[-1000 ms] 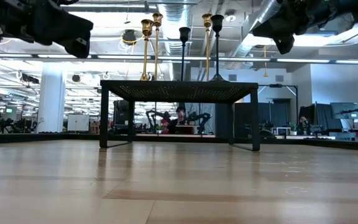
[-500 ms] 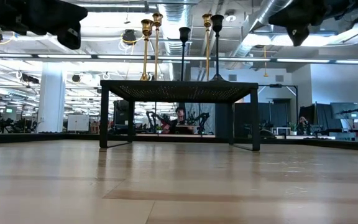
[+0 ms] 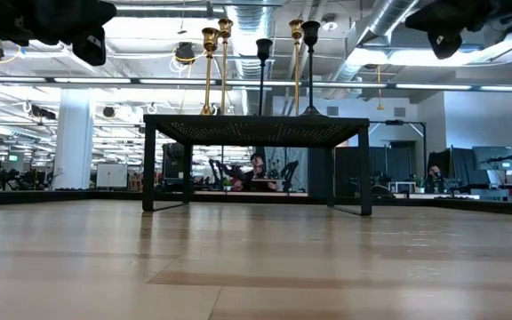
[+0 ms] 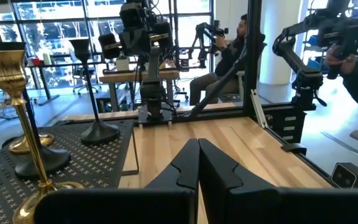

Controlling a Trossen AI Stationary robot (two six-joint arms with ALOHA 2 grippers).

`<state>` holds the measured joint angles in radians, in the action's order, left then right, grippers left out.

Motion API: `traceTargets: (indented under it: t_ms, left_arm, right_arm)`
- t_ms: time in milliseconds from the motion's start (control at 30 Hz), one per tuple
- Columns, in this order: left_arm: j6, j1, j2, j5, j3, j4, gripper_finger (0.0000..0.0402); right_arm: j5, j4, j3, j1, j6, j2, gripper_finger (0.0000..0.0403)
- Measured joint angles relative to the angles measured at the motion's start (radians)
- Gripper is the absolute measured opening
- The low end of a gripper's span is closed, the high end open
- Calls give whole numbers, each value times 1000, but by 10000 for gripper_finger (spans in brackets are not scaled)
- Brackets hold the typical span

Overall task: Pick & Place candle stick holders
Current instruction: Return to Home Position

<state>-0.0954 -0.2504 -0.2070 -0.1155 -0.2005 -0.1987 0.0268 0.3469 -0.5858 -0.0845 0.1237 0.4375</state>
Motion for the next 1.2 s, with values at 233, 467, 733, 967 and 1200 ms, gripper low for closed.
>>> traceTargets:
  t_ms: [233, 467, 733, 967, 1200]
  left_arm:
    - [7, 0, -5, 0, 0, 19, 4]
    - [7, 0, -5, 0, 0, 20, 4]
    - [7, 0, -4, 0, 0, 27, 4]
    - [7, 0, -4, 0, 0, 28, 4]
    - [8, 0, -6, 1, 0, 40, 4]
  right_arm:
    - [0, 18, 0, 0, -52, -76, 0]
    - [-46, 111, 0, 0, -97, -172, 0]
    - [-49, 143, 2, 0, -97, -332, 0]
    - [-53, 146, 65, 0, -96, -432, 0]
    - [-53, 71, 113, 0, -104, -422, 0]
